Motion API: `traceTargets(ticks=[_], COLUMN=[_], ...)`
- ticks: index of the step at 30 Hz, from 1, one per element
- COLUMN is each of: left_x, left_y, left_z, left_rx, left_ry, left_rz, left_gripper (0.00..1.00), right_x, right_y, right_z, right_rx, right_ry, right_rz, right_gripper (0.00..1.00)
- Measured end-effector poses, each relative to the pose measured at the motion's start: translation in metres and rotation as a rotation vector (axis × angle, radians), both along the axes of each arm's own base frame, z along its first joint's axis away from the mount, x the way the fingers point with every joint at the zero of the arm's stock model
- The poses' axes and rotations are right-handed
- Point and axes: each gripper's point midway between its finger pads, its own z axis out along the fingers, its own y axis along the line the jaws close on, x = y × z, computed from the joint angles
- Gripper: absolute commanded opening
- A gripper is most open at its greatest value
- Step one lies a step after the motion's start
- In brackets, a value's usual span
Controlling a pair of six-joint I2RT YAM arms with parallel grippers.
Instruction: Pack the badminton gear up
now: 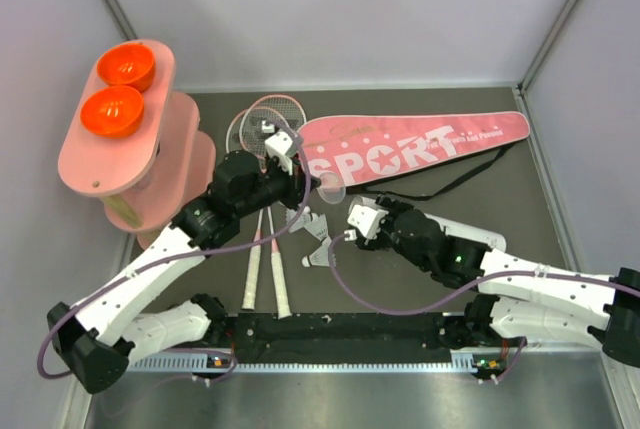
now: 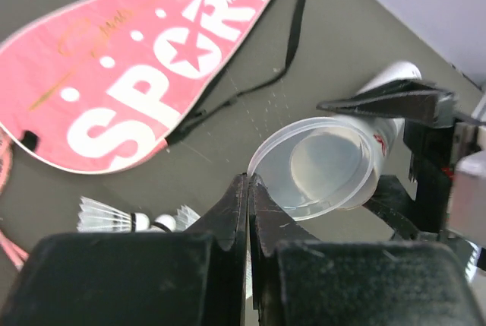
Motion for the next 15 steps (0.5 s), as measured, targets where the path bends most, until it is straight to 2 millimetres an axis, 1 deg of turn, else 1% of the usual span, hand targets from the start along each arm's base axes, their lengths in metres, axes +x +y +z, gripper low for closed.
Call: traceTargets(ticks=[1, 3, 6, 8, 11, 14, 15], left_x=[0.001, 0.002, 0.010, 0.018, 0.030, 0.040, 0.041], left_y=[0.003, 0.011, 0.021, 0.027, 0.027, 0.015, 0.009], left_z=[0.006, 0.019, 0.031, 0.031, 0.014, -0.017, -0.029], left_rx=[-0.012, -0.034, -0.044, -0.032, 0.014, 0.078, 0.095], left_ry=[-0.024, -0.079, -0.137, -0.145, -0.111, -0.015, 0.025], left_rz=[0.014, 0.049, 0.116, 0.166, 0.210, 0.203, 0.186], left_gripper=[0.00, 0.00, 0.00, 0.00, 0.00, 0.00, 0.00], right_x=[-0.001, 0.000, 0.006, 0.011, 0.015, 0.012, 0.010], right_y=[-0.004, -0.010, -0.021, -0.033, -0.053, -0.071, -0.077], right_z=[-0.006, -0.009, -0.004, 0.005, 0.025, 0.052, 0.064], right_rx=[-0.017, -0.031, -0.020, -0.002, 0.058, 0.156, 0.203], right_ry=[0.009, 0.015, -0.005, -0.030, -0.076, -0.117, -0.131], right_rz=[-0.010, -0.035, -0.115, -0.187, -0.287, -0.344, -0.357], right_gripper=[0.45, 0.45, 0.46, 0.46, 0.48, 0.48, 0.48])
